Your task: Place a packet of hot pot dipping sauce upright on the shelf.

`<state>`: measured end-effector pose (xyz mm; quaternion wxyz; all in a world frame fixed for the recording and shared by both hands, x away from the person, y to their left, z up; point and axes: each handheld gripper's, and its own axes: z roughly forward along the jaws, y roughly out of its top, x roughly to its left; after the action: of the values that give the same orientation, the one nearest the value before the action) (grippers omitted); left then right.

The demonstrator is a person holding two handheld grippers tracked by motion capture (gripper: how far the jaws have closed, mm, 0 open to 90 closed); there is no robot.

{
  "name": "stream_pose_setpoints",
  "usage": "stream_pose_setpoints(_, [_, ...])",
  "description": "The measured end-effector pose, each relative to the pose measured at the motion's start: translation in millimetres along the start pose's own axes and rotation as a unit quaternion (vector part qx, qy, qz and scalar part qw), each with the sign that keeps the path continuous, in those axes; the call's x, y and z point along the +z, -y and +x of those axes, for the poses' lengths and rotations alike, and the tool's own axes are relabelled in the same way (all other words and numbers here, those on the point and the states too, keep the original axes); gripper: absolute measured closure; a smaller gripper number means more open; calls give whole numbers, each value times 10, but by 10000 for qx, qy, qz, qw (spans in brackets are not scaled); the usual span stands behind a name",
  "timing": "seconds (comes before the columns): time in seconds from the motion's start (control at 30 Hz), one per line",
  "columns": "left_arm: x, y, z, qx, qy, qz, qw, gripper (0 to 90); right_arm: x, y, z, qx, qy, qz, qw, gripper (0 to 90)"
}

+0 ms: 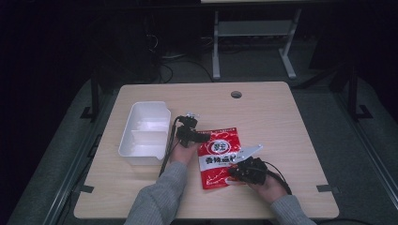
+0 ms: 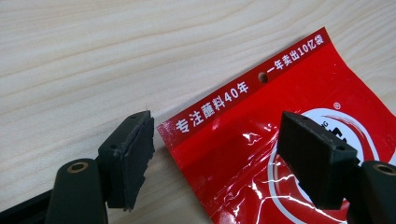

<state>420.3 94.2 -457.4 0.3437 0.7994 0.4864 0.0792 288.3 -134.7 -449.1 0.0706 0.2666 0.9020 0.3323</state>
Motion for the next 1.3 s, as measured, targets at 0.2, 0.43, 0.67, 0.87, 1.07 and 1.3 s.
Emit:
stream_pose_setpoints(0.2, [37,12,-10,17,131,97,9999,333,0,2,-1,-10,-5,-5,10000,900])
stream_pose_setpoints(0.43, [-18,9,-50,237,196,-18,9995,548,3,3,-6,-25,-24,-23,10000,900])
stream_pose_setpoints(0.67, [-13,53,-85,537,67,107,9985,688,4,3,-8,-20,-35,-27,10000,900])
stream_pose_setpoints(0.87, [-10,52,-82,677,-140,115,9975,826,5,5,-10,8,-54,-39,10000,900])
stream_pose_setpoints(1.07, [-84,59,-117,806,-273,-48,9964,898,5,9,-12,22,-64,-60,10000,899])
stream_pose_setpoints(1.3, [-272,60,-227,1063,-244,-269,9937,900,4,14,-35,110,-142,-70,9998,898])
